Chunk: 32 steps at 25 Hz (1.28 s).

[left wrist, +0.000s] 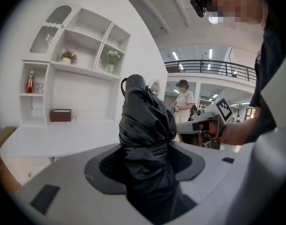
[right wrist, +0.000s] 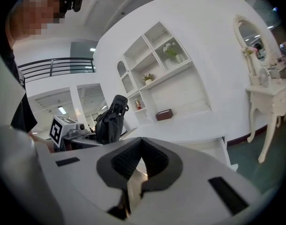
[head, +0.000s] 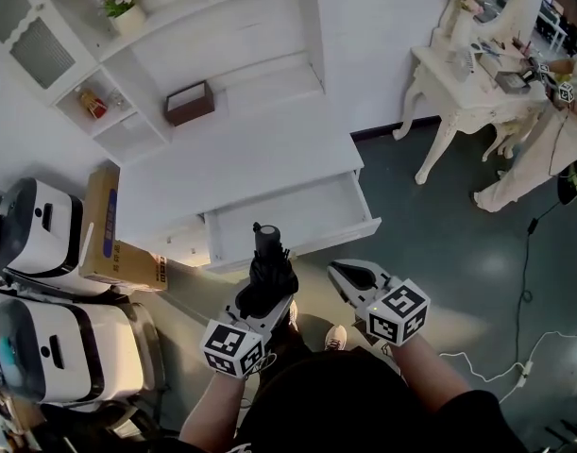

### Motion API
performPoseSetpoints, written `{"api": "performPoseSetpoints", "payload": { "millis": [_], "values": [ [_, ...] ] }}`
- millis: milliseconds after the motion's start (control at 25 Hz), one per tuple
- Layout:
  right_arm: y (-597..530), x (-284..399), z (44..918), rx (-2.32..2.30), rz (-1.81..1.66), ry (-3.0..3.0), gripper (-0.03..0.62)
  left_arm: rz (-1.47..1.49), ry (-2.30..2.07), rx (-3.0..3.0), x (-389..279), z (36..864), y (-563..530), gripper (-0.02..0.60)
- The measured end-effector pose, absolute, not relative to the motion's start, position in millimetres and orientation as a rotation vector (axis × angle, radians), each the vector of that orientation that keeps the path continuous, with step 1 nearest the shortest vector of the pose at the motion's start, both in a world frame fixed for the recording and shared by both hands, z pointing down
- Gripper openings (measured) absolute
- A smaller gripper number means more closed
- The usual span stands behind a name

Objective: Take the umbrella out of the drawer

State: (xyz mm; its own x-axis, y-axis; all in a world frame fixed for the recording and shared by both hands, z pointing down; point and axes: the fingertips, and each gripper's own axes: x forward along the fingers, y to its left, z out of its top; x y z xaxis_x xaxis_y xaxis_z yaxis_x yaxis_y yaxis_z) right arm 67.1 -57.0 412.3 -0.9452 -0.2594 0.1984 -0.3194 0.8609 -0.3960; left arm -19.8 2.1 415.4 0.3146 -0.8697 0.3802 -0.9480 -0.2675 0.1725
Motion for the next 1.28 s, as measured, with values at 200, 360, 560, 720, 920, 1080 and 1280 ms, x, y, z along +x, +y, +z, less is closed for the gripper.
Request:
{"api": "performPoseSetpoints", "payload": {
  "millis": [200, 360, 560, 720, 920, 1080, 1280],
  "values": [
    [-49.1, 59.9, 422.3, 0.420, 0.674, -2.883, 0.002, 0.301, -1.635, 2.182, -23.8, 424.1, 19.5, 0.258],
    [-38.1, 48.8, 428.2, 0.381, 0.681, -2.873, 0.002, 0.292, -1.652, 2.150, -31.9, 428.7, 32.8, 0.258],
    [-21.8, 24.7, 428.6, 0.347, 0.666, -2.870, 0.002, 0.280, -1.660, 2.151, -48.1, 426.5, 48.1, 0.258],
    [-5.7, 6.6, 426.7, 0.361, 0.650, -2.864, 0.002, 0.264, -1.650, 2.168, -65.6, 424.1, 62.4, 0.258],
    [13.1, -15.5, 422.6, 0.430, 0.645, -2.853, 0.002, 0.252, -1.617, 2.199, -92.6, 418.5, 83.0, 0.258],
    [26.4, -31.8, 421.2, 0.503, 0.646, -2.847, 0.002, 0.251, -1.579, 2.230, -113.9, 418.0, 99.8, 0.258],
    [47.4, -50.1, 420.5, 0.569, 0.641, -2.825, 0.002, 0.250, -1.530, 2.259, -140.2, 418.9, 117.2, 0.258]
  ]
}}
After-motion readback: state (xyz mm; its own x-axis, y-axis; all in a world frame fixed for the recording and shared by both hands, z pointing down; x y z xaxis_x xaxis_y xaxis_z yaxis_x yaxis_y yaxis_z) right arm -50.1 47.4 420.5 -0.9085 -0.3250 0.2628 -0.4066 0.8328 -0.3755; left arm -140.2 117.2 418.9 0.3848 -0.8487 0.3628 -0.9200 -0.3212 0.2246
